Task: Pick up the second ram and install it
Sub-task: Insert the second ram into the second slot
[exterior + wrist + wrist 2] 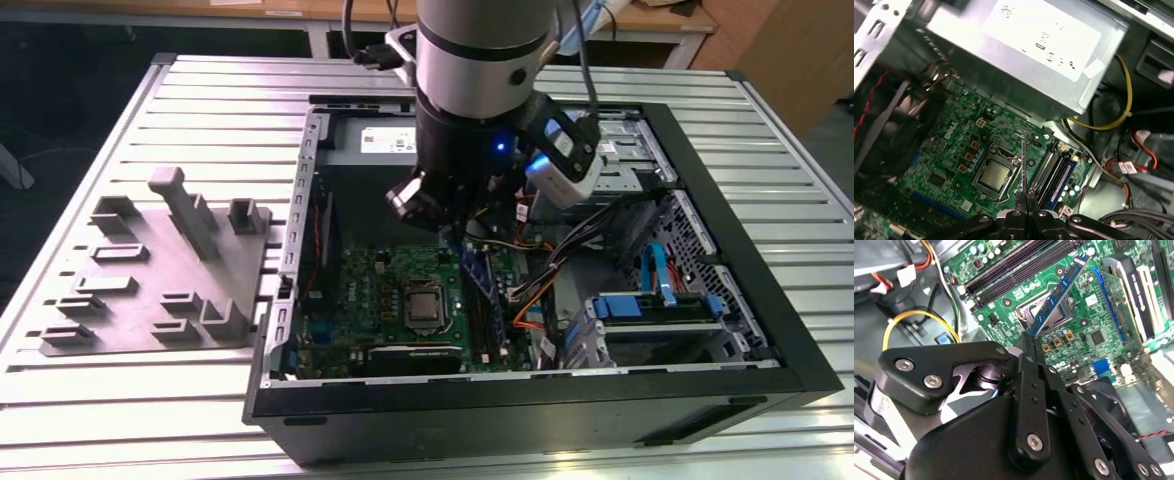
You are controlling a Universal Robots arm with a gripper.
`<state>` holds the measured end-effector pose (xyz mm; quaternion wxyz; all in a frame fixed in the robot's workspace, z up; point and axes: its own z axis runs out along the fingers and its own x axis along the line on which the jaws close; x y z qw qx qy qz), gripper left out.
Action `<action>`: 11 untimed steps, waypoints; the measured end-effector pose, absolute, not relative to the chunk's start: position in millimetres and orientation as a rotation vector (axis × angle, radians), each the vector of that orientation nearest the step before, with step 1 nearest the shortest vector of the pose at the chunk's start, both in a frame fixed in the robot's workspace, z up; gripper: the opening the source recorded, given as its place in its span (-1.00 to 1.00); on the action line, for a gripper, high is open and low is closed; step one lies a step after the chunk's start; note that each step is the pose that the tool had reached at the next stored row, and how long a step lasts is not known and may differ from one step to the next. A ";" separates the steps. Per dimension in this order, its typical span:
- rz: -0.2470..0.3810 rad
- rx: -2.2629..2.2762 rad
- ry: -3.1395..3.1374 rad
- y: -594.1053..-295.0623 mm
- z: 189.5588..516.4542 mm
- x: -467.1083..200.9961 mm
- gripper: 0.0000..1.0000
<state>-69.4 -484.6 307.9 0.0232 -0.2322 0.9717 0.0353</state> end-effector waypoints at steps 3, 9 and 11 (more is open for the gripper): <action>0.107 -0.637 3.025 -484.6 307.0 -69.4 -0.76; 0.103 -0.471 3.052 -484.6 305.4 -69.4 -0.76; 0.101 -0.416 3.059 -484.6 304.8 -69.4 -0.76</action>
